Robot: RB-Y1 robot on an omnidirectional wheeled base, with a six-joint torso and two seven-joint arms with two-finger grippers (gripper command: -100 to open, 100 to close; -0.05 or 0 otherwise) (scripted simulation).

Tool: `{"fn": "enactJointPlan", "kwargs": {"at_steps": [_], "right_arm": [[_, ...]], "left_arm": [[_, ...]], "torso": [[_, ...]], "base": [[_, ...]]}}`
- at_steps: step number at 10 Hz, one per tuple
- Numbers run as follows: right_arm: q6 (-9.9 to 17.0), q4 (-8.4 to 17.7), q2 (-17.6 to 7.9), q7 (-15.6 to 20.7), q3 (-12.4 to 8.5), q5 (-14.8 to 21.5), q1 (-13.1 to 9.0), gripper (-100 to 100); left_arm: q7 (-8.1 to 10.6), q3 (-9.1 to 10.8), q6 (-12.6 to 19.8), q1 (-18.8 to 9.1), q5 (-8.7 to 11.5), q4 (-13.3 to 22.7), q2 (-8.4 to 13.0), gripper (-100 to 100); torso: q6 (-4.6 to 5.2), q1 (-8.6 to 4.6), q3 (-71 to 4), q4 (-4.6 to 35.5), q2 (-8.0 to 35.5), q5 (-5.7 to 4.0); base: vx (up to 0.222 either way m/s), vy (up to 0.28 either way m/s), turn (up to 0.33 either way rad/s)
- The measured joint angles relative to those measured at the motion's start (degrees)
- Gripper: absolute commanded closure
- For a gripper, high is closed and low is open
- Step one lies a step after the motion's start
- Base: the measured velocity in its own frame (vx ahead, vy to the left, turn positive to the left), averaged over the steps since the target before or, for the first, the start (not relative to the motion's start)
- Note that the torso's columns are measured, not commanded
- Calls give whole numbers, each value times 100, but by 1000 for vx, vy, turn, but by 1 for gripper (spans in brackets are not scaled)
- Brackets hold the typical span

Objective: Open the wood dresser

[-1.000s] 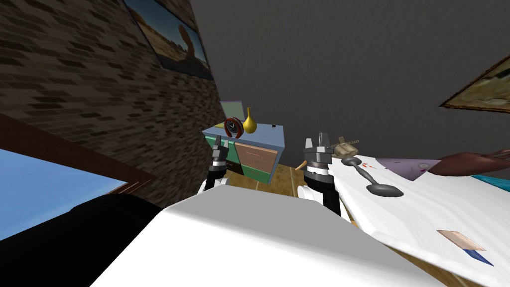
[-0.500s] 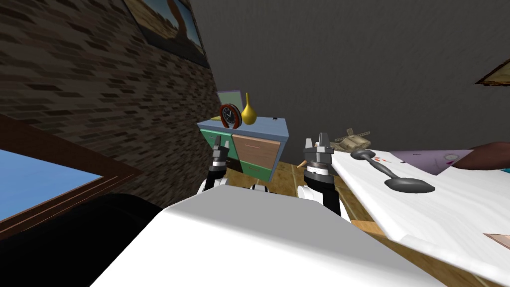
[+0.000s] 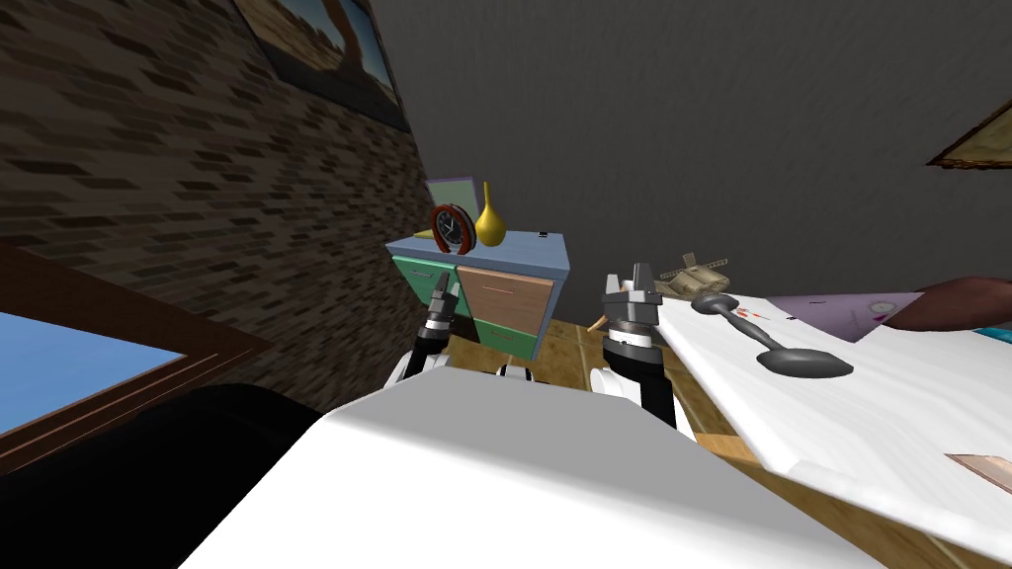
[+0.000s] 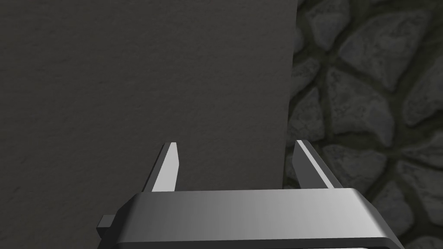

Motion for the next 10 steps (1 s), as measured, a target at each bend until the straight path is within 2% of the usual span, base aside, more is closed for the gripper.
{"fn": "enactJointPlan", "kwargs": {"at_steps": [3,6,10], "right_arm": [[0,0,0,0,0,0,0,0],[0,0,0,0,0,0,0,0],[0,0,0,0,0,0,0,0]], "left_arm": [[-50,-64,45,-124,-52,413,146,-100],[-111,-146,129,-245,-117,823,35,-100],[-137,-198,288,-377,-164,1163,19,-100]], "torso": [[-1,2,1,1,3,1],[-1,4,2,1,4,1],[-1,4,2,1,5,1]], "base": [[23,-31,-55],[26,-33,-56],[17,-27,-41]]}}
